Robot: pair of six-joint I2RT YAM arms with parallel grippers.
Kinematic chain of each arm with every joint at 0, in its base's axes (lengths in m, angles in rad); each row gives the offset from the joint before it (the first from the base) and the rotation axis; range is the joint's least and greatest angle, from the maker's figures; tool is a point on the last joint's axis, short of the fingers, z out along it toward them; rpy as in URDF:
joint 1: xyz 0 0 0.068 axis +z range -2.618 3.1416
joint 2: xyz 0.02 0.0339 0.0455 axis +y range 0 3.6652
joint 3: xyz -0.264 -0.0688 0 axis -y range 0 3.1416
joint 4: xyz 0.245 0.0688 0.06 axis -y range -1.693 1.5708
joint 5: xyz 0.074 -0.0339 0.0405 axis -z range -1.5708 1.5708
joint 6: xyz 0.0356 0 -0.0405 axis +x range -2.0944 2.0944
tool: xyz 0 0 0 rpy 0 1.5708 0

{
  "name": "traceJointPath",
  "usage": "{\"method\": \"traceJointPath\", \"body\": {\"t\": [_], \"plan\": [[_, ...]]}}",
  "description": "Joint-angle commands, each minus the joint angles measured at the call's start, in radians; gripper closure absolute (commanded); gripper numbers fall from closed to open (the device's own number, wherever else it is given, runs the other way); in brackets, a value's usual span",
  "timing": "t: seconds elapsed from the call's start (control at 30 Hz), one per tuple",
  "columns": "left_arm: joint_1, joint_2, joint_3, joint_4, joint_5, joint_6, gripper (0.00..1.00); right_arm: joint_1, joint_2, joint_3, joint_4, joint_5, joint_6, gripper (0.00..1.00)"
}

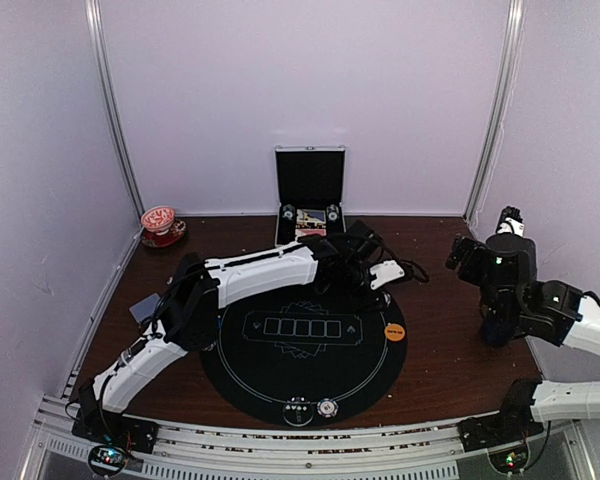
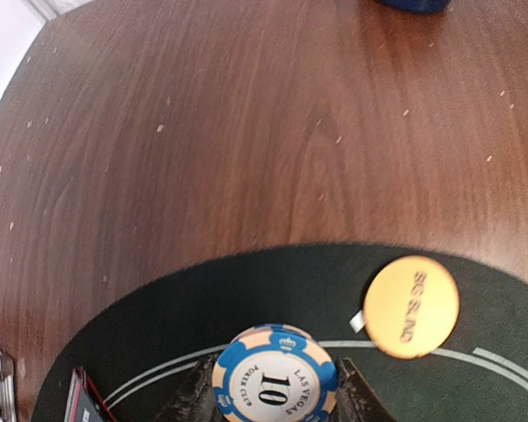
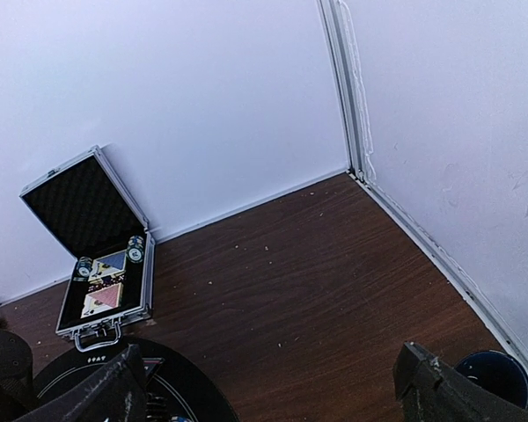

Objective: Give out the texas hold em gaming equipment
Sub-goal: Place the poker chips pile at the big blind area.

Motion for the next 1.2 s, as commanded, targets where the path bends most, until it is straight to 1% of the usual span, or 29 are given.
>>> {"method": "traceJointPath", "body": {"t": [0.0,0.17,0.4,0.83,0.93,1.17], "plan": [[-0.032,0.05,0.099,0.062,0.022,-0.018,0.62,-0.004,-0.025,-0.016,-0.022,-0.007,0.005,0.0],[-0.043,0.115,0.176,0.072,0.017,-0.026,0.62,-0.005,-0.037,-0.019,-0.015,-0.019,0.001,0.0],[-0.052,0.162,0.211,0.085,-0.028,-0.012,0.62,-0.005,-0.041,-0.027,0.004,-0.04,-0.004,0.01],[-0.066,0.181,0.208,0.087,-0.095,0.029,0.61,-0.005,-0.039,-0.034,0.02,-0.058,-0.01,0.01],[-0.067,0.18,0.204,0.084,-0.104,0.034,0.58,-0.005,-0.039,-0.035,0.022,-0.059,-0.013,0.01],[-0.067,0.161,0.184,0.083,-0.109,0.04,0.46,-0.005,-0.044,-0.036,0.023,-0.058,-0.013,0.01]]}}
